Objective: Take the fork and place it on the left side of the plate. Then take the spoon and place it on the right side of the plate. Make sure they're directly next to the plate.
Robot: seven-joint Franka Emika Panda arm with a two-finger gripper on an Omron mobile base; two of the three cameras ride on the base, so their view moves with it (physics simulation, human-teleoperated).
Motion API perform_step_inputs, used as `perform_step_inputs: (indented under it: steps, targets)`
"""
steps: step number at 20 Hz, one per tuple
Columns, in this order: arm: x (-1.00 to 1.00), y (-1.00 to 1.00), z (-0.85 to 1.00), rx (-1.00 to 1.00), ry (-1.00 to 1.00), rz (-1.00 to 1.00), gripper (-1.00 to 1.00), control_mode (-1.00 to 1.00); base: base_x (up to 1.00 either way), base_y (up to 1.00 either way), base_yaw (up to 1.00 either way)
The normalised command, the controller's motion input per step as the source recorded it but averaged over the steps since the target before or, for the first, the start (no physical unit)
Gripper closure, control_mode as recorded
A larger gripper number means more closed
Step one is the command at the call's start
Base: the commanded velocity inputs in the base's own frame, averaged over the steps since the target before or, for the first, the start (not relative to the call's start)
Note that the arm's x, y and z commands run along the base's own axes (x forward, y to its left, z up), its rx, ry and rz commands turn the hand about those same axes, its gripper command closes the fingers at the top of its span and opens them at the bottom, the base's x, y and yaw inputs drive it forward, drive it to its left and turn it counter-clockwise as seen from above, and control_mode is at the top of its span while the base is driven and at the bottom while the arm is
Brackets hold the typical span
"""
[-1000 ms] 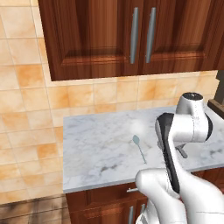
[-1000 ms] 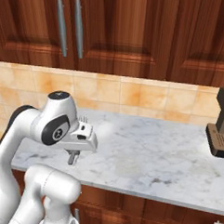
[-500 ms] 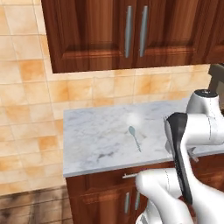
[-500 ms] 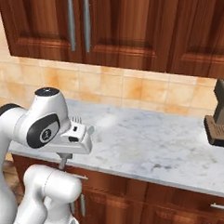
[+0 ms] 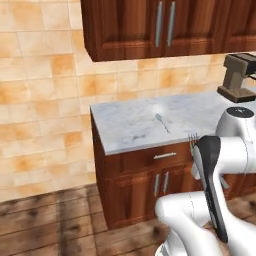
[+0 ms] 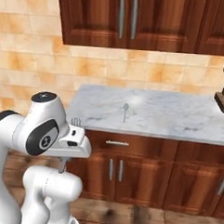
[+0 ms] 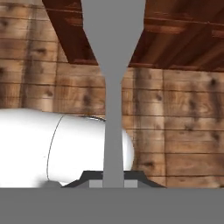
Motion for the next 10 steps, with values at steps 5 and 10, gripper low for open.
perform_step_inputs:
  steps: [5,10]
  targets:
    - [0.00,0.00,0.00,0.00,0.00,0.00,1.00,1.00,-0.97,0.51,-0.45]
    - [0.00,0.00,0.00,0.00,0.00,0.00,1.00,1.00,-0.99,0.35,-0.50]
